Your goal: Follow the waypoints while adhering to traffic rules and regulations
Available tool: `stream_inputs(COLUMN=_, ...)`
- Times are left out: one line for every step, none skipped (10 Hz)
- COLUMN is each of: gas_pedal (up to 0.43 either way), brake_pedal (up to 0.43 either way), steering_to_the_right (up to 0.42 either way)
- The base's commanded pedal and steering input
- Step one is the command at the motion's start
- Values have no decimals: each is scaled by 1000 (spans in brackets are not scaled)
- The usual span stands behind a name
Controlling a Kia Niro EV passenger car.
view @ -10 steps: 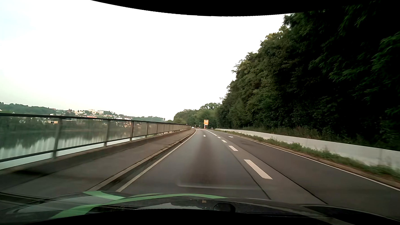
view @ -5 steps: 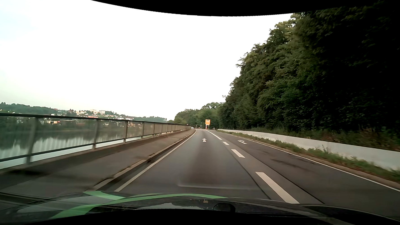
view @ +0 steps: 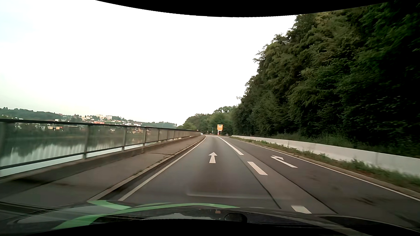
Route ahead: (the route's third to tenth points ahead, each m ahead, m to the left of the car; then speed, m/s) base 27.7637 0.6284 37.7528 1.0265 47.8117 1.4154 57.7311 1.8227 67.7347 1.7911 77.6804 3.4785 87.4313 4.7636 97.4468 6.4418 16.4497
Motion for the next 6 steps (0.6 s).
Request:
stream_inputs(gas_pedal=177, brake_pedal=0, steering_to_the_right=-7)
stream_inputs(gas_pedal=177, brake_pedal=0, steering_to_the_right=-8)
stream_inputs(gas_pedal=177, brake_pedal=0, steering_to_the_right=-8)
stream_inputs(gas_pedal=177, brake_pedal=0, steering_to_the_right=-8)
stream_inputs(gas_pedal=177, brake_pedal=0, steering_to_the_right=-8)
stream_inputs(gas_pedal=177, brake_pedal=0, steering_to_the_right=-8)
